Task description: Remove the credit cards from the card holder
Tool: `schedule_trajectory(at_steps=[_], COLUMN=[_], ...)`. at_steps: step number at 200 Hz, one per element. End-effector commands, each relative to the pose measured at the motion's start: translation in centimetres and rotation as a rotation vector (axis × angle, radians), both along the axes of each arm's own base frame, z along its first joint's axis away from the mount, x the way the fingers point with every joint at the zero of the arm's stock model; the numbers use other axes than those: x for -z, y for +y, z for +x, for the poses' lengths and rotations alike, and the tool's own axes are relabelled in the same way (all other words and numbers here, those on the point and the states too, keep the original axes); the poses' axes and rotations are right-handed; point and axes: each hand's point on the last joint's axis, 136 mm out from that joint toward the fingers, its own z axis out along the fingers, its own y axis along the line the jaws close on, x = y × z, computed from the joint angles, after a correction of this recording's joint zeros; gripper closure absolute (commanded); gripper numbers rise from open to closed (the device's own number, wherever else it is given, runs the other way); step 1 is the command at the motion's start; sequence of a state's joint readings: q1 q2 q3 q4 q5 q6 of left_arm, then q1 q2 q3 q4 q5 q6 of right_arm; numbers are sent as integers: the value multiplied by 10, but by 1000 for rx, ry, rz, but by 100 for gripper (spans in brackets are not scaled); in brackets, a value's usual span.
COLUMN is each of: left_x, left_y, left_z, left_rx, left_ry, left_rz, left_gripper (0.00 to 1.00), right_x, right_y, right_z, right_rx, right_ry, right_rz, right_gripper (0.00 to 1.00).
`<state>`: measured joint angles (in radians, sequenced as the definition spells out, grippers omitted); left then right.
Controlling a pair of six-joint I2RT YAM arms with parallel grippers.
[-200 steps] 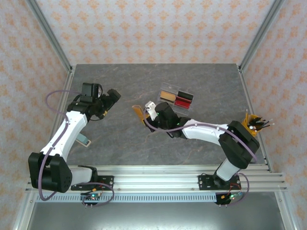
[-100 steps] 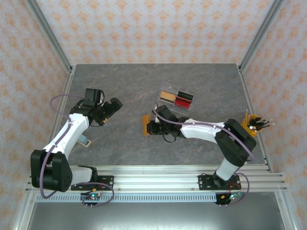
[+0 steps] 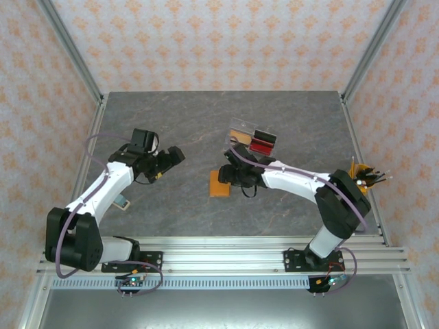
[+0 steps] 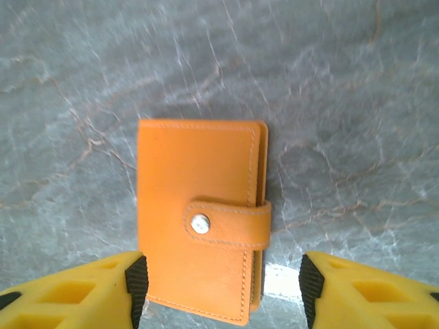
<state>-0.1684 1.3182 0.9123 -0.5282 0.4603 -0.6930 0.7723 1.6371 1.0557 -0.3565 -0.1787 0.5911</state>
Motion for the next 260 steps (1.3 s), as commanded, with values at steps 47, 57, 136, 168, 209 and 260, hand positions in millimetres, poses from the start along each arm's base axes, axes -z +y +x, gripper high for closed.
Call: schedule_trajectory(at_steps=[47,57,136,168,209,260], left_x=[26,32,62,66,69,83], left_y=[-49,-53,-77,-95,-116,-114], left_z=[0,-1,-2,-2,2,1], left_rx=[138,146,167,202,233,247], left_ry=[66,80,156,167,172,199], left_rz=[-52,-53,-102,-162,-276,-243], left_gripper=[21,26,51,52,53,61], right_x=[21,25,51,55,59,65], right_y=[13,15,15,14,24,28], right_z=[5,4,0,0,-4,-9], right_rx=[-59,-73,-126,-140,-188,-234], right_ry=[50,56,86,86,91,104], right_rz=[-147,-161,-270,-286,-228,-213], right_gripper=[46,47,52,52,52,55])
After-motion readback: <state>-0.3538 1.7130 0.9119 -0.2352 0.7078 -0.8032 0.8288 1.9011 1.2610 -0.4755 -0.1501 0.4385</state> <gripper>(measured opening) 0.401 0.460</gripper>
